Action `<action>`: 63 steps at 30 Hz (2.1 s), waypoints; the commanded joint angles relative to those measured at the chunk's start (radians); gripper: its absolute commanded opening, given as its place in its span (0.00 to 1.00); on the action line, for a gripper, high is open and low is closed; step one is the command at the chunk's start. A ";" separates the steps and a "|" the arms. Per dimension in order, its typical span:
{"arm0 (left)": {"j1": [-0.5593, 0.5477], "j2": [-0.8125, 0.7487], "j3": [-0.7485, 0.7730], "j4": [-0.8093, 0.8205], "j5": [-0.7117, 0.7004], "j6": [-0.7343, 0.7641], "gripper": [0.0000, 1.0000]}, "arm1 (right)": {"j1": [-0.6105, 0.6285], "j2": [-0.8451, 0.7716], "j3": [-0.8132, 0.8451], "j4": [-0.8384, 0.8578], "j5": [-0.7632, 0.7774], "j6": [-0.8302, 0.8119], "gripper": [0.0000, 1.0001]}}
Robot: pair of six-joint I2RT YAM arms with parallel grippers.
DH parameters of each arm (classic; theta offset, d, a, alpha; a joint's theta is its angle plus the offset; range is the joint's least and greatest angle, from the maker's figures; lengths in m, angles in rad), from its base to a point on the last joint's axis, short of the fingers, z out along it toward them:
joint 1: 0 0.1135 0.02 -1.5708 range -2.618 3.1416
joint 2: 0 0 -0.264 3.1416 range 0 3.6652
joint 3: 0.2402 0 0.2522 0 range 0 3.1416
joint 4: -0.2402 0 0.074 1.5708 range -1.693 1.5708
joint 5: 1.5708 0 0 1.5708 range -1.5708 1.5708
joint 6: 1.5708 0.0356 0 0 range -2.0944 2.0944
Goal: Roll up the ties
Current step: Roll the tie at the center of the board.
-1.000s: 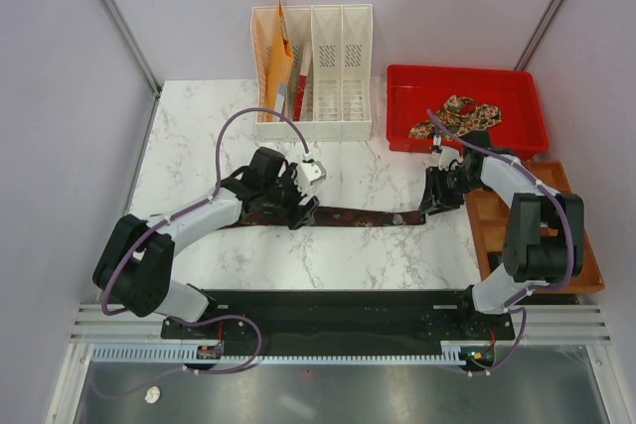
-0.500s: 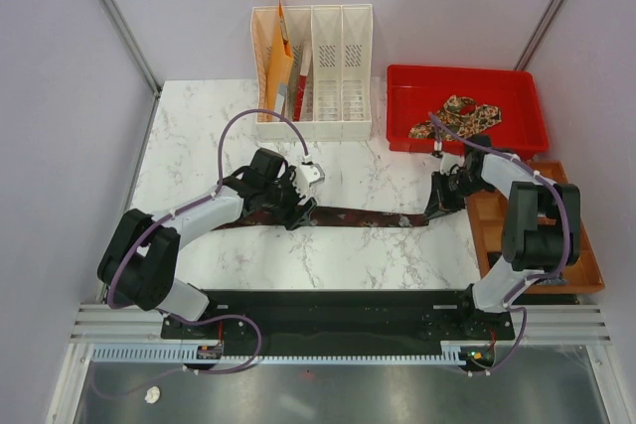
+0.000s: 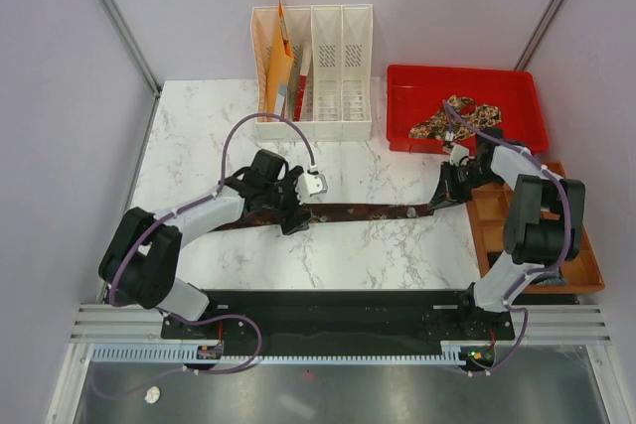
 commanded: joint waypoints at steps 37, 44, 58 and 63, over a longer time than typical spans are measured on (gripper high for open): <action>-0.122 0.283 0.241 -0.166 0.028 0.287 0.24 | -0.003 0.197 0.215 -0.209 -0.052 -0.129 0.00; -0.122 0.290 0.259 -0.169 0.040 0.248 0.55 | -0.003 0.246 0.217 -0.162 -0.054 -0.065 0.00; -0.158 0.379 0.465 -0.129 0.060 0.181 0.85 | -0.005 0.244 0.249 -0.170 -0.025 -0.051 0.44; -0.187 0.422 0.492 -0.163 0.048 0.225 1.00 | -0.006 0.169 0.201 -0.176 0.023 -0.079 0.59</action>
